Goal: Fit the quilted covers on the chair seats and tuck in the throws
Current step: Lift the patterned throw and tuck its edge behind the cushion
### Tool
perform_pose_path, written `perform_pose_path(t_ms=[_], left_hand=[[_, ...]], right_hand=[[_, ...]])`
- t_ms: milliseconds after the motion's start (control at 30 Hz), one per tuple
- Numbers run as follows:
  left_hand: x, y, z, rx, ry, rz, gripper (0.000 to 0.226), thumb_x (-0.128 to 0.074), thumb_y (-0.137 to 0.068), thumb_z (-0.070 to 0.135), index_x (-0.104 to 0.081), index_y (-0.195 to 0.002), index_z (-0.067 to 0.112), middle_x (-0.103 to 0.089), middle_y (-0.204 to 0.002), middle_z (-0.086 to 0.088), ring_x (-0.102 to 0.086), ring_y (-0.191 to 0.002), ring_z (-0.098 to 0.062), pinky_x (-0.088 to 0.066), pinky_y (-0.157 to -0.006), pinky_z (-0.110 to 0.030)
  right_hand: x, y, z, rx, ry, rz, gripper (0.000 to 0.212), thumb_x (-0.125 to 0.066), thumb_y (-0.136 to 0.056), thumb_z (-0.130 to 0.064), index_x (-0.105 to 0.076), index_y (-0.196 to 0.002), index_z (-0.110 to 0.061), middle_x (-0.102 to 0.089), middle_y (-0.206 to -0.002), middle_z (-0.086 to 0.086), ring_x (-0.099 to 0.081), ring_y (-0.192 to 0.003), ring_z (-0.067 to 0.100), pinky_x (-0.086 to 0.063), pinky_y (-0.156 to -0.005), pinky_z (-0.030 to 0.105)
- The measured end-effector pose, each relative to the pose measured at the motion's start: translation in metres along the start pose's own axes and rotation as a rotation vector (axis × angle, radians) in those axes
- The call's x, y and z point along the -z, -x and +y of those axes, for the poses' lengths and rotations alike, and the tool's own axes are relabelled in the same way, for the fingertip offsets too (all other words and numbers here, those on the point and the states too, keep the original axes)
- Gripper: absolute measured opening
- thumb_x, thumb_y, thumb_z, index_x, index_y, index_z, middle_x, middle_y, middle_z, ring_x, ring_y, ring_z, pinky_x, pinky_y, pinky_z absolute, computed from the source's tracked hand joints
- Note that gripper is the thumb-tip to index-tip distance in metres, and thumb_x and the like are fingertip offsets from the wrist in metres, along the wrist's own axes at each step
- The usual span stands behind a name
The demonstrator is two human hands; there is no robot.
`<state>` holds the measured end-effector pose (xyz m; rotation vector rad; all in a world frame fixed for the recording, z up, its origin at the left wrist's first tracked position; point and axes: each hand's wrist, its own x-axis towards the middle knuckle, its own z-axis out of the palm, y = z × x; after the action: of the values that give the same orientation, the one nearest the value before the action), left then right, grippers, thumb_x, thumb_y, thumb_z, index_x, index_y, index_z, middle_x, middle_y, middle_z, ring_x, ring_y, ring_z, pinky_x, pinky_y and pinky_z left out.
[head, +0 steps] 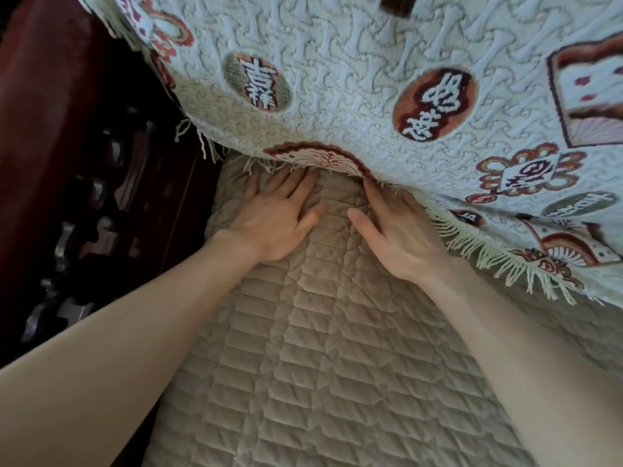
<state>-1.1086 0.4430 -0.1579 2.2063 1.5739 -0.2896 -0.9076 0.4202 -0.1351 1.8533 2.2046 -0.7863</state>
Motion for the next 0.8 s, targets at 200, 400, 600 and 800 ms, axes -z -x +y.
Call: perform_pose_path(t_ms=[200,400,600,800], left_hand=[[-0.002,-0.017,0.002,0.057,-0.021,-0.012,0.064,-0.015,-0.098,0.058,-0.005,-0.155,0.03,-0.009,-0.162,0.006,-0.005,-0.148,-0.012,0.004,-0.115,-0.05],[-0.014,0.007,0.002,-0.03,-0.006,0.522,0.05,-0.04,-0.089,0.036,-0.057,-0.124,0.004,-0.061,-0.117,-0.016,-0.041,-0.11,-0.028,-0.028,-0.095,-0.046],[0.0,0.004,-0.006,0.073,0.011,0.236,0.06,-0.024,-0.097,0.049,-0.037,-0.146,0.018,-0.036,-0.149,-0.012,-0.029,-0.135,-0.039,-0.012,-0.113,-0.059],[0.002,-0.011,-0.015,0.08,-0.013,0.138,0.066,-0.018,-0.095,0.064,-0.015,-0.153,0.034,-0.017,-0.161,-0.001,-0.012,-0.146,-0.029,0.006,-0.115,-0.06]], right_hand=[[0.0,-0.025,0.006,-0.038,0.108,-0.021,0.066,-0.015,-0.099,-0.057,-0.011,-0.155,-0.022,-0.02,-0.16,0.002,-0.016,-0.147,0.017,-0.008,-0.117,0.032],[-0.002,-0.001,-0.008,0.022,0.103,0.153,0.064,-0.021,-0.101,-0.051,-0.031,-0.15,-0.012,-0.036,-0.154,0.007,-0.031,-0.142,0.022,-0.015,-0.115,0.036],[-0.006,-0.001,-0.02,0.13,0.057,0.133,0.073,-0.01,-0.093,-0.059,-0.026,-0.153,-0.02,-0.026,-0.158,0.004,-0.022,-0.146,0.023,-0.008,-0.118,0.036],[-0.001,-0.036,-0.019,0.012,-0.104,-0.022,0.06,-0.016,-0.1,-0.056,-0.02,-0.153,-0.028,-0.024,-0.16,0.001,-0.018,-0.146,0.021,-0.009,-0.118,0.04]])
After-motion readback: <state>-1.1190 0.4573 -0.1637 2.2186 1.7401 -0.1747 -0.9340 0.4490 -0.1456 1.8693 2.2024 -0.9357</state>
